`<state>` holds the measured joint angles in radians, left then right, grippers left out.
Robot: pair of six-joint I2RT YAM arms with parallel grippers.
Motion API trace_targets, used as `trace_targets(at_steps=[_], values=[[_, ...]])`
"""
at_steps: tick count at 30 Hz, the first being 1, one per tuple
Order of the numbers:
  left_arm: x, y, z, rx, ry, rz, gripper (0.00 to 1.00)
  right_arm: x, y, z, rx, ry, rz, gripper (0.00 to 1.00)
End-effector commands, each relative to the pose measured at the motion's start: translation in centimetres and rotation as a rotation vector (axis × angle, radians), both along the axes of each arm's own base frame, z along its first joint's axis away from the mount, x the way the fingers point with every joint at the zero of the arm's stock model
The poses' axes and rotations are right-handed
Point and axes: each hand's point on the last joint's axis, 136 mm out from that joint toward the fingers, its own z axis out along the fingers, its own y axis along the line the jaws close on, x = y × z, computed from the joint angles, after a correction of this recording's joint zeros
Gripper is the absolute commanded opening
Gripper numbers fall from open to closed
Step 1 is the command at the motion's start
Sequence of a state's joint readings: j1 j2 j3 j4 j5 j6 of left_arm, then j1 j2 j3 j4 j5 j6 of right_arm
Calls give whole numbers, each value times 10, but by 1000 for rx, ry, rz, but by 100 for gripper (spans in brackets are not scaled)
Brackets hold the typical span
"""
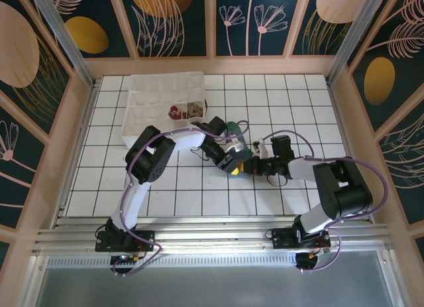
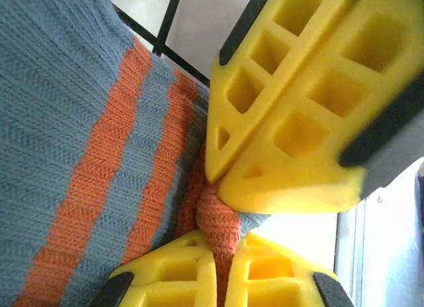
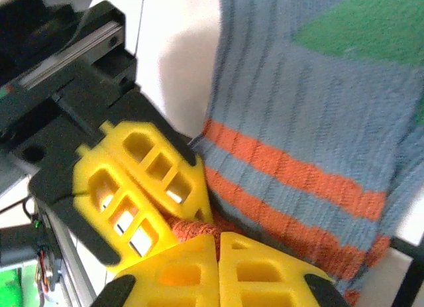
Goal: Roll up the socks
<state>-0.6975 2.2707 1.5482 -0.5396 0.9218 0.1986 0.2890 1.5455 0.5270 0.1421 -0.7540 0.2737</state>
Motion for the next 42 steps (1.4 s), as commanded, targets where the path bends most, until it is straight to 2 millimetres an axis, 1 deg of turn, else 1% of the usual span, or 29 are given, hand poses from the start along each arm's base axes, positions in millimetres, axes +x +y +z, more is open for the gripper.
trace_targets(at_steps=[1,3,6,8,11,14,16,18,19,20,23,26,32,36,40,42], values=[[26,32,-46,195,-151,90,3,-6,-20,-37,-185,132,-49,2],[32,31,-36,165,-216,104,9,-7,-26,-50,-279,169,-30,0],[39,30,-20,116,-314,114,17,-9,-34,-66,-376,227,-3,0],[42,30,-6,75,-390,118,19,-8,-36,-71,-405,250,-1,0],[40,33,15,19,-505,108,19,-3,-37,-73,-427,271,7,0],[36,37,31,24,-708,76,20,-2,-37,-77,-444,293,20,0],[37,39,41,43,-860,78,22,-3,-37,-80,-457,308,30,0],[40,39,56,48,-1014,95,23,-5,-38,-83,-467,324,38,0],[37,42,53,67,-1058,88,24,-6,-38,-84,-470,331,40,0],[35,41,55,72,-1112,78,24,-8,-38,-85,-470,338,44,0],[27,33,56,84,-1218,17,23,-11,-38,-87,-472,355,48,0],[20,23,51,82,-1272,-55,23,-11,-38,-88,-477,372,49,0],[12,13,30,88,-1273,-158,25,-12,-38,-88,-482,386,52,0],[8,12,20,87,-1269,-198,26,-13,-38,-89,-478,394,53,0],[9,12,12,98,-1268,-199,29,-15,-38,-90,-476,401,57,0],[12,9,10,104,-1271,-194,30,-16,-38,-91,-473,407,59,0]])
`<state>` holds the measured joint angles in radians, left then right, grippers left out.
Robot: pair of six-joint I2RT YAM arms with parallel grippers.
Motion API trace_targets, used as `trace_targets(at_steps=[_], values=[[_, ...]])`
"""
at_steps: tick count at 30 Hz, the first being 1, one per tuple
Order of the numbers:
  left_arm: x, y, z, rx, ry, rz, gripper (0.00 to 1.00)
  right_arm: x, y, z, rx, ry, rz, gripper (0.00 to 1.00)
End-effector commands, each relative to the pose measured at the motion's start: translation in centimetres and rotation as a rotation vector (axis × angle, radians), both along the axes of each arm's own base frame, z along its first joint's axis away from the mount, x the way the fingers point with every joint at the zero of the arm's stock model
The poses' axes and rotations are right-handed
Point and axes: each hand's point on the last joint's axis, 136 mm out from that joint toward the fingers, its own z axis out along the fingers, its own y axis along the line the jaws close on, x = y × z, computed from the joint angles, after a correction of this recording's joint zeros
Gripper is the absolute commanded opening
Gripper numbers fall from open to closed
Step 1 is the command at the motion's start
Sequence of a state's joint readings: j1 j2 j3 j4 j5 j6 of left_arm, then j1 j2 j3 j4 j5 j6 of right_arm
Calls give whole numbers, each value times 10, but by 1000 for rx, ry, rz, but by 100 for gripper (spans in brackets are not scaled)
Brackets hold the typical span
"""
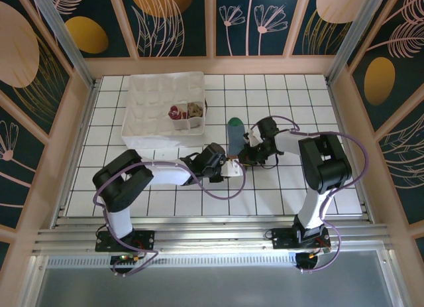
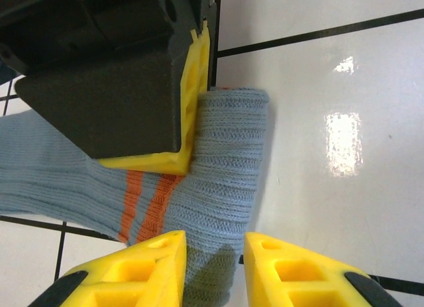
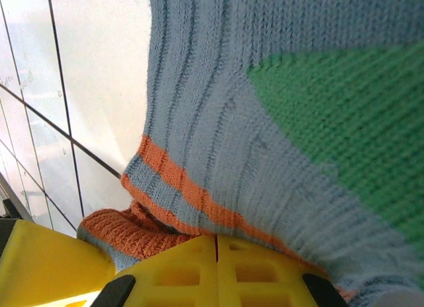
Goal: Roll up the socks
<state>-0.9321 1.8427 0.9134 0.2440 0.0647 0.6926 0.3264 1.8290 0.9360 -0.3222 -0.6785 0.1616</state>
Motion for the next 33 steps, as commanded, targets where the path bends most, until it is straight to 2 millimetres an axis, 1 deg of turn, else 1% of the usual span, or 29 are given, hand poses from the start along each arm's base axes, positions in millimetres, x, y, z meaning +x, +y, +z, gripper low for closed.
trace_targets(at_steps=[1,3,6,7,9,11,14,15,16,17,19,21,23,26,28,31,33], values=[[6,-11,-3,5,-28,-12,30,-47,-50,-70,-301,176,-4,0],[8,-14,-9,16,-29,-10,30,-48,-49,-70,-295,179,-1,0],[5,-13,-24,37,-13,-16,30,-49,-47,-69,-284,183,3,0],[10,-22,-17,17,-22,-18,30,-49,-47,-68,-279,181,5,0],[8,-23,-26,31,0,-25,28,-50,-44,-65,-257,180,8,0],[3,-23,-34,45,26,-34,22,-50,-38,-60,-214,180,9,0],[-7,-20,-41,64,94,-48,8,-47,-27,-48,-97,178,-10,0],[-12,-19,-43,74,126,-53,4,-46,-25,-44,-66,174,-21,2],[-18,-17,-44,87,171,-55,0,-43,-24,-38,-31,166,-36,10],[-26,-17,-46,100,229,-66,0,-39,-23,-31,1,147,-50,17],[-44,-16,-46,116,353,-93,0,-32,-23,-16,52,110,-84,28],[-61,-17,-44,122,487,-114,0,-21,-26,2,99,52,-126,35],[-71,-18,-41,124,606,-98,0,-12,-31,18,130,-7,-173,39],[-76,-24,-37,132,751,-62,0,-4,-41,33,147,-70,-237,42],[-76,-27,-36,137,849,-43,0,-2,-49,34,124,-92,-275,43],[-72,-32,-33,132,1001,-18,0,-4,-62,31,77,-105,-335,44],[-66,-34,-32,112,1070,1,0,-4,-72,29,34,-111,-380,45]])
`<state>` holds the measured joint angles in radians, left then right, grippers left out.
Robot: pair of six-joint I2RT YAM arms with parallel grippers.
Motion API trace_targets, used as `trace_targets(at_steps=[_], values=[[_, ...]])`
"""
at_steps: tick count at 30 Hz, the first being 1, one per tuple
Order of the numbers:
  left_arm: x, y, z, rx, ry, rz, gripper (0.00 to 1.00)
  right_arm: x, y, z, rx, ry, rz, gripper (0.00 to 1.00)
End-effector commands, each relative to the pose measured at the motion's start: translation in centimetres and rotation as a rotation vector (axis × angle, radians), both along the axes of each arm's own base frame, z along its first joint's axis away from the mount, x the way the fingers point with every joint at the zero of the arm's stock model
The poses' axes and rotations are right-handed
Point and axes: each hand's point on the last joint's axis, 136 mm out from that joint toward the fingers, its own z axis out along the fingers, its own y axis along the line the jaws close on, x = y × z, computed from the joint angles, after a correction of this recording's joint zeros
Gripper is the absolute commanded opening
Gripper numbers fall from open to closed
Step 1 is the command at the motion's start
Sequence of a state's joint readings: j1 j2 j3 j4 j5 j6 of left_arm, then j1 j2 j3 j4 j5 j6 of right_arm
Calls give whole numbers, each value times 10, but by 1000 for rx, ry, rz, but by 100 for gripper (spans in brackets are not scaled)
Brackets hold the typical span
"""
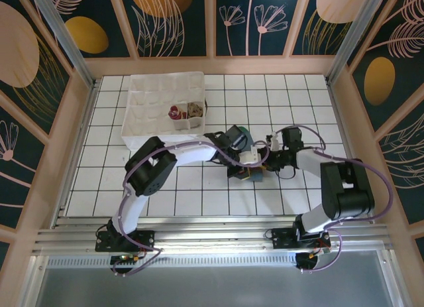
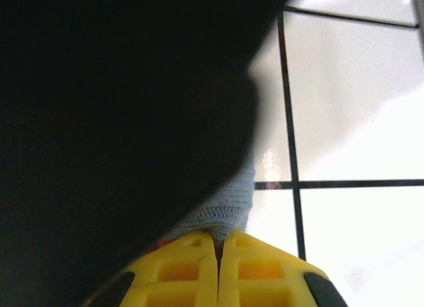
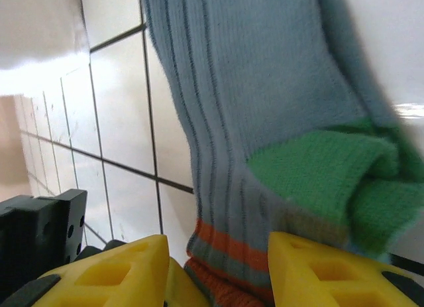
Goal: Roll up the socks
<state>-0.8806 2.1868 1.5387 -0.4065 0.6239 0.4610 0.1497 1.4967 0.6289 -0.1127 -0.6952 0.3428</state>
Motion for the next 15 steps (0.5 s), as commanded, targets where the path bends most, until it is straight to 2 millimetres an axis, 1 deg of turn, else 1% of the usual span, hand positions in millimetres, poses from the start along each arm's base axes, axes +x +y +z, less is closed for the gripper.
trace_targets(at_steps=[1,4,6,8,11,15], values=[[-33,33,-30,155,366,47,0,1,-21,-6,-89,7,-112,45],[-21,33,-32,153,434,97,0,0,-39,-8,-157,6,-179,46],[-15,33,-35,164,464,125,0,-2,-43,-5,-162,-5,-200,46],[-12,32,-38,176,490,144,0,-5,-40,-1,-140,-24,-193,47],[-5,30,-48,215,522,189,0,-11,-31,4,-82,-43,-167,47],[1,30,-66,283,564,261,0,-21,-22,-2,-55,-25,-137,47]])
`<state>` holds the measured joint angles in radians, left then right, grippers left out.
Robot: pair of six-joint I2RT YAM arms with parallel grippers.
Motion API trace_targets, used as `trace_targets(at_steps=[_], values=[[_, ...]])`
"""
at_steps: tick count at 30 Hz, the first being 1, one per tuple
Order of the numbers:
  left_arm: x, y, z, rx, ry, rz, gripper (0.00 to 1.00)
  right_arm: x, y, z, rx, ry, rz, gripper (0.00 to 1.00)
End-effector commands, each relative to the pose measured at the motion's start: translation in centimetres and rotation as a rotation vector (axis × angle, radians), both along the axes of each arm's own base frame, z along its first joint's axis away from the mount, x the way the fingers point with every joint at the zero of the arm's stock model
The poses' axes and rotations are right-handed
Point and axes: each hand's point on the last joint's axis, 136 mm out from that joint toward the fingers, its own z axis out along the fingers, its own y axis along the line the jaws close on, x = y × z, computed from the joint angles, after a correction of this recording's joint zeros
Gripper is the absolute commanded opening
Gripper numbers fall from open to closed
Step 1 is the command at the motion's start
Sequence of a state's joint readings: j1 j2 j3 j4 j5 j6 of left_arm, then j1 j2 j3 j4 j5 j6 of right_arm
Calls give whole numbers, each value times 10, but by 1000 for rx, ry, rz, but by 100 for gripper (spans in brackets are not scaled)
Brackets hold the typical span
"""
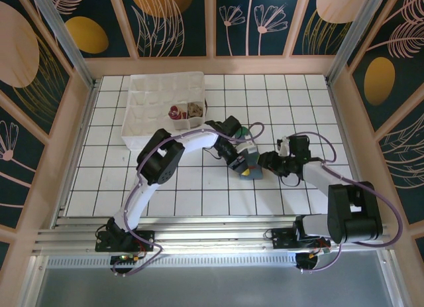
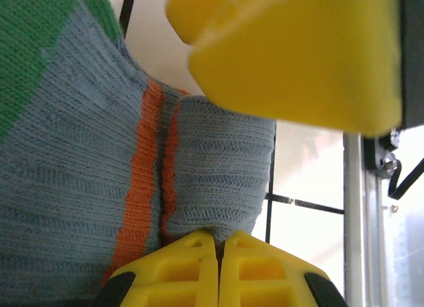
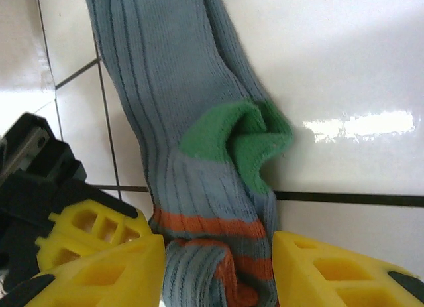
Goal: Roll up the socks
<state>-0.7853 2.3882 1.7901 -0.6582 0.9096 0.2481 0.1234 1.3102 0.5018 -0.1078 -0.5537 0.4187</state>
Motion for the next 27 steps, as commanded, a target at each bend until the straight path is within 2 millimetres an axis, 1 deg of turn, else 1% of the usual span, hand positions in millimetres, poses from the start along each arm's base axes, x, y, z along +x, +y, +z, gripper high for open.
trace_targets(at_steps=[1,4,8,11,12,14,16,19,21,24,27], values=[[-10,30,-67,276,120,80,0,-8,9,-4,28,17,17,47],[-7,29,-74,293,139,105,0,-14,10,-16,4,57,19,47],[-3,26,-74,275,122,118,0,-17,7,-34,-50,131,9,45],[2,26,-68,251,58,110,0,-23,-1,-52,-106,212,-9,38],[5,26,-63,235,16,105,2,-25,-3,-57,-121,236,-12,34],[13,26,-49,184,-91,96,6,-30,-7,-64,-148,270,-14,25],[22,27,-26,115,-241,104,12,-32,-6,-66,-149,280,-9,17],[33,28,18,-28,-481,120,19,-32,-6,-67,-154,291,-9,12],[35,31,42,-88,-660,122,23,-33,-5,-68,-155,303,-4,10],[34,37,57,-93,-888,136,27,-35,-4,-71,-152,321,2,8],[22,34,59,-73,-1053,100,29,-36,-3,-73,-153,334,9,7]])
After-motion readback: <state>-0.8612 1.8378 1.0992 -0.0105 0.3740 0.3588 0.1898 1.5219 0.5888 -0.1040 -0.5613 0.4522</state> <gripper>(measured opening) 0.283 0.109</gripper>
